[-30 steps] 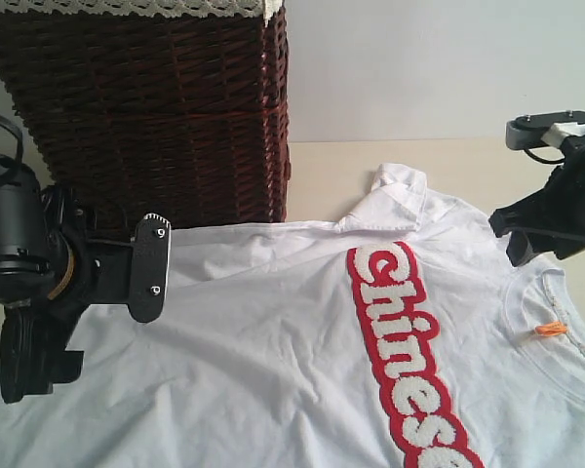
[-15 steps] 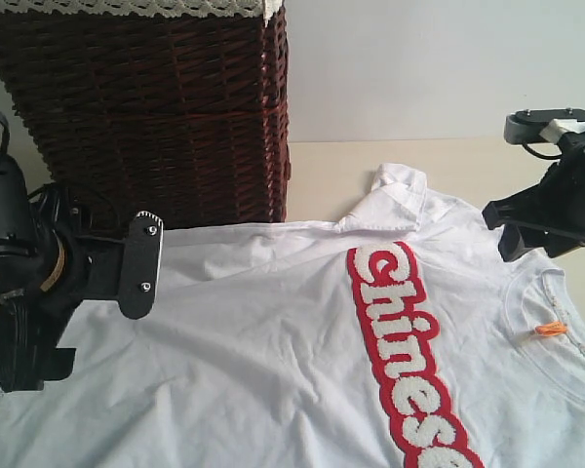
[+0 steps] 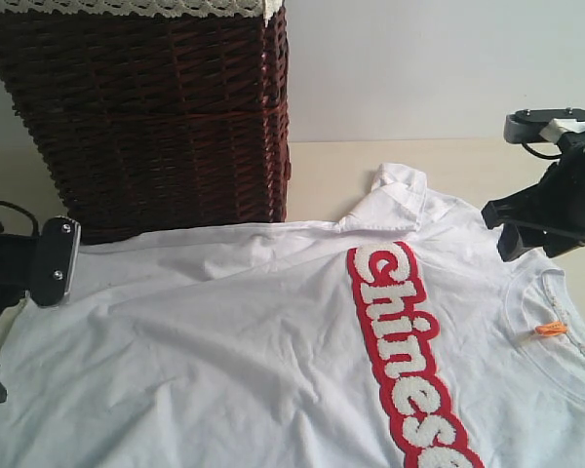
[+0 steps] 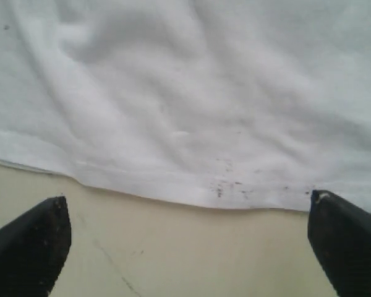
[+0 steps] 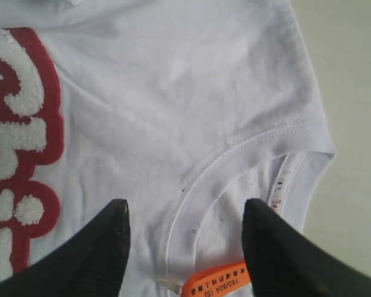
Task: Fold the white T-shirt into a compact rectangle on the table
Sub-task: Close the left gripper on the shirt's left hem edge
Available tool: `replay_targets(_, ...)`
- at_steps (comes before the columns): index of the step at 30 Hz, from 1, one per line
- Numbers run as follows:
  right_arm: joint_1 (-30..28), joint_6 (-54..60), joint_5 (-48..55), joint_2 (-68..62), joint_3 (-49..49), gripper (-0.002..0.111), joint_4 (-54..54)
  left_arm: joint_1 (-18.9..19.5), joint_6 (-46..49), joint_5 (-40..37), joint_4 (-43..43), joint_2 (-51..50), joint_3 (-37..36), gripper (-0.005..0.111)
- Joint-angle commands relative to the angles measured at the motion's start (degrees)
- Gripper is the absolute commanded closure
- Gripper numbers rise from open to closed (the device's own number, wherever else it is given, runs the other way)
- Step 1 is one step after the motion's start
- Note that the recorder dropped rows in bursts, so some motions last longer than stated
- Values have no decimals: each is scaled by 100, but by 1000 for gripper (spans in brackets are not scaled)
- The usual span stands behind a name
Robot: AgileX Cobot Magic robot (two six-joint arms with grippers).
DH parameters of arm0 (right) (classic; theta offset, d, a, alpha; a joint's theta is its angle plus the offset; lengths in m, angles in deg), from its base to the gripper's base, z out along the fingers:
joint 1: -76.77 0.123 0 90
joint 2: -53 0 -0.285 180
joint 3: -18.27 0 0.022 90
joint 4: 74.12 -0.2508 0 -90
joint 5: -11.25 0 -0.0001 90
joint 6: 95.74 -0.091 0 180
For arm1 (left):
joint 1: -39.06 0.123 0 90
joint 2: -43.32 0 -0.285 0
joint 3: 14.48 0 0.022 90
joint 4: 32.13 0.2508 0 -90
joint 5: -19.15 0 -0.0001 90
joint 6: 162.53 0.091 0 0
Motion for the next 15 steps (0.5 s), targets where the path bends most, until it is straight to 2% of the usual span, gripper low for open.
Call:
replay_targets(1,-18,40,-74,0,6,54,-10,395,1593,-398,-1314,60,-2,2)
replay_targets(3,-18,40,-74,0,6,54,-10,461,1902,-585,-1626,19,-2,2)
replay_targets(11,-18,40,-36,0,6,54,-10,503,2185,-633,-1444,-337,-2,2)
replay_targets(15,-18,40,-36,0,6,54,-10,769,2156,-481,-1450,-552,-2,2)
